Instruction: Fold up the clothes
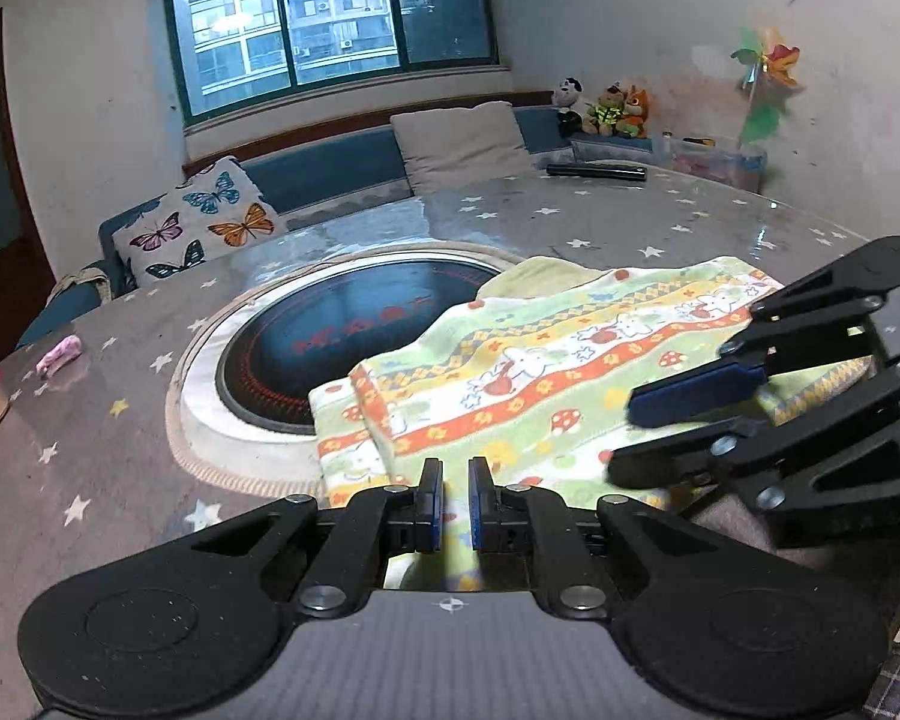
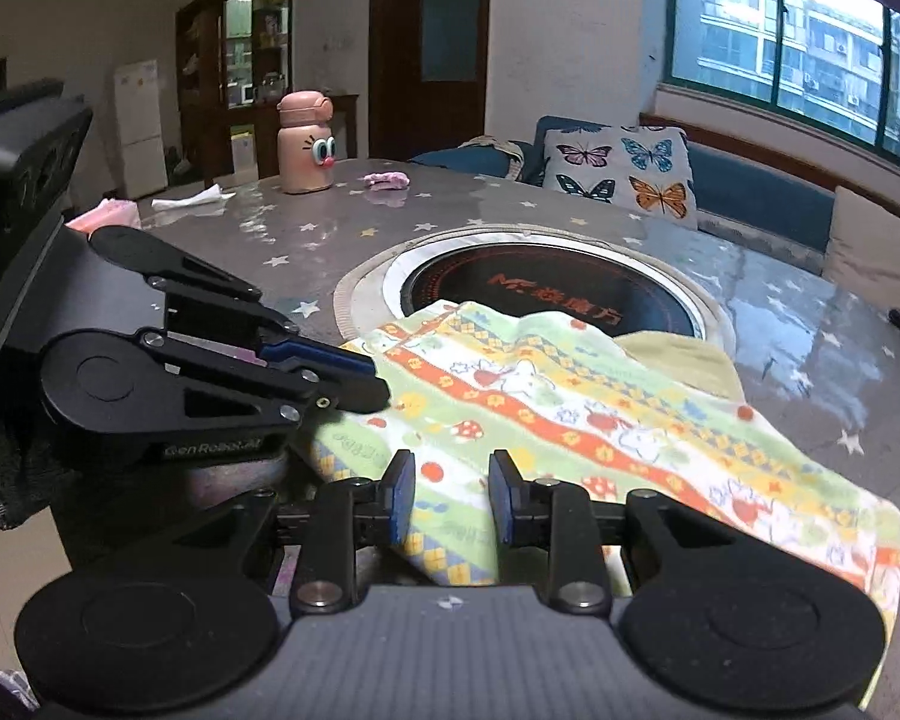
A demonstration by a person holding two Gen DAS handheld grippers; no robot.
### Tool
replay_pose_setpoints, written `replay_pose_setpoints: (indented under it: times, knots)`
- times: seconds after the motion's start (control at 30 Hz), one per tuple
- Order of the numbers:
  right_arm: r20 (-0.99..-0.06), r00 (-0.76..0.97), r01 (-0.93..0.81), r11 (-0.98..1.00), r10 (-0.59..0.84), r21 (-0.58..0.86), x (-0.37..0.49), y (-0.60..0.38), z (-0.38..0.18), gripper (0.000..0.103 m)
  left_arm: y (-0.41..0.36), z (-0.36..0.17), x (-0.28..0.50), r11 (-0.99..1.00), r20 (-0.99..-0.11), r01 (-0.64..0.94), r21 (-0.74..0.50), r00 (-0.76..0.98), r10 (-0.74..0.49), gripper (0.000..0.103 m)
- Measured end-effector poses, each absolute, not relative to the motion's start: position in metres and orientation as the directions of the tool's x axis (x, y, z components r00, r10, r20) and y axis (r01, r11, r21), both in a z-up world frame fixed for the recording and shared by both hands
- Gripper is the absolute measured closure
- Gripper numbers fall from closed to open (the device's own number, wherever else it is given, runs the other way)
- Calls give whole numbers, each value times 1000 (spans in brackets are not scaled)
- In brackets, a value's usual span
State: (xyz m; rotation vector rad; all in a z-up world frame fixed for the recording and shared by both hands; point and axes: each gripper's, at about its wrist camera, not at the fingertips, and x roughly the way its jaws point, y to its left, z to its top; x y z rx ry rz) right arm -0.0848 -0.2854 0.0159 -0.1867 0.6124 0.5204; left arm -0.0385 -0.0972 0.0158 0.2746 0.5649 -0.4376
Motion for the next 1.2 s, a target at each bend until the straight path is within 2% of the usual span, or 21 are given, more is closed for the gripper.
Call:
replay_pose_setpoints:
  times: [0.27,0.33,0.63,0.77,0.87,1.07,1.13,1.2]
  knots:
    - [-580,731,-434,901,358,9,-102,-318,20,76,-96,14,-40,882,-566,457,119,761,-317,92]
    - [-585,737,-404,915,338,20,-106,-328,18,72,-96,13,-40,882,-566,457,118,761,-318,92]
    - [-595,764,-268,962,248,57,-123,-372,14,72,-96,12,-40,881,-566,458,118,760,-319,92]
    - [-609,775,-185,982,170,38,-125,-389,14,72,-96,12,-40,881,-566,458,118,760,-319,92]
    - [-606,777,-152,985,169,81,-124,-403,15,73,-96,13,-40,881,-569,459,117,758,-320,92]
    - [-566,809,-142,987,158,73,-109,-404,22,71,-96,13,-39,883,-574,455,114,756,-315,90]
    - [-575,799,-151,984,177,94,-98,-405,18,71,-96,14,-39,885,-576,451,114,756,-311,87]
    - [-596,786,-138,986,167,94,-89,-408,12,71,-95,14,-37,891,-580,441,108,756,-303,79]
